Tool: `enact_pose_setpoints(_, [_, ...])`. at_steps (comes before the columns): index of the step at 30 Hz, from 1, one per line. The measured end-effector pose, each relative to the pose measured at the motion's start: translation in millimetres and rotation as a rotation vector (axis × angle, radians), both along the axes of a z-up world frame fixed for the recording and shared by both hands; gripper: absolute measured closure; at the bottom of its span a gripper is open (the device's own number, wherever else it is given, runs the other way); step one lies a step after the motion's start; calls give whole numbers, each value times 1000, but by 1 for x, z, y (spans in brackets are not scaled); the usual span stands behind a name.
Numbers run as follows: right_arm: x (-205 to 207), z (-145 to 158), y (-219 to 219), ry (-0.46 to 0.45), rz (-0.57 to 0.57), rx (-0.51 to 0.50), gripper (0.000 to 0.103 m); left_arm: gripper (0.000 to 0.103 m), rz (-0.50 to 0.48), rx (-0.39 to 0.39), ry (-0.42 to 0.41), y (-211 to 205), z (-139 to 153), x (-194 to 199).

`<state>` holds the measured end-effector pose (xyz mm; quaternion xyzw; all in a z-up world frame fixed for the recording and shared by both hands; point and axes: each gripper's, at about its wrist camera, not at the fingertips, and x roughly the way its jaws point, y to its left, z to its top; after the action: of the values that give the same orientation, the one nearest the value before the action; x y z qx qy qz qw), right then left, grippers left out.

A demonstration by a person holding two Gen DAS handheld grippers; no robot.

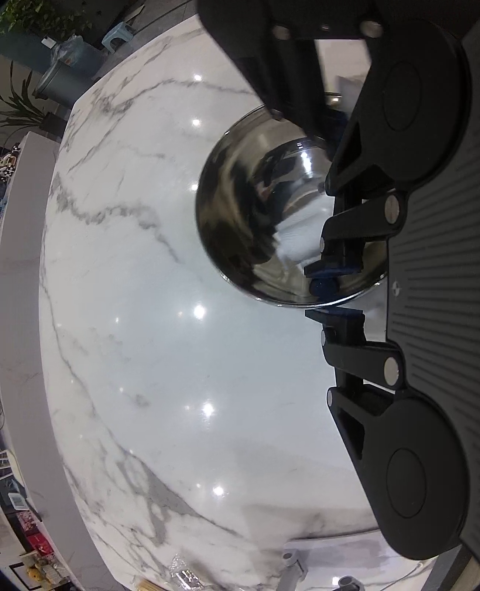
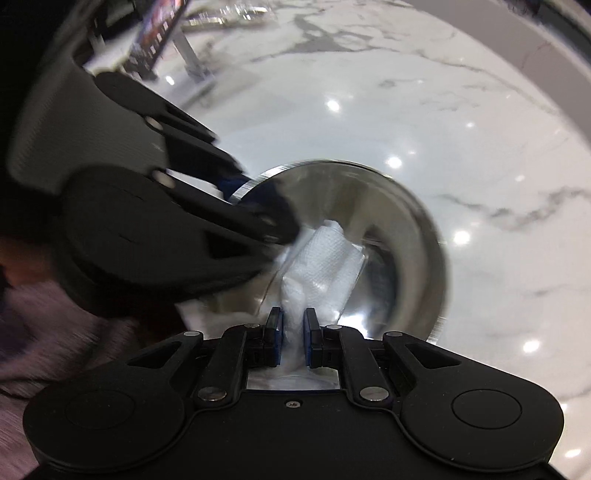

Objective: Clean bowl
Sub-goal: 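Rub the white towel around the bowl interior with the right gripper while the left holds the rim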

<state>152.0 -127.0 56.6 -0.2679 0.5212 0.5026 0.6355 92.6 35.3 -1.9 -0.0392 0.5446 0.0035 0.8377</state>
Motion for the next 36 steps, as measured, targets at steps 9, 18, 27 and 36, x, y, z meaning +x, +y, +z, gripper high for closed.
enact_pose_setpoints(9, [-30, 28, -37, -77, 45, -86, 94, 88, -12, 3, -6, 1, 0, -1])
enact_pose_setpoints(18, [-27, 39, -68, -271, 72, -136, 94, 88, 5, -17, 13, 0, 0, -2])
enact_pose_setpoints(27, [0, 54, -111, -207, 21, -104, 94, 79, -28, -54, 46, -6, -3, -18])
enact_pose_setpoints(36, [-4, 30, -55, -98, 4, -61, 94, 87, -12, 3, 15, -1, 0, -8])
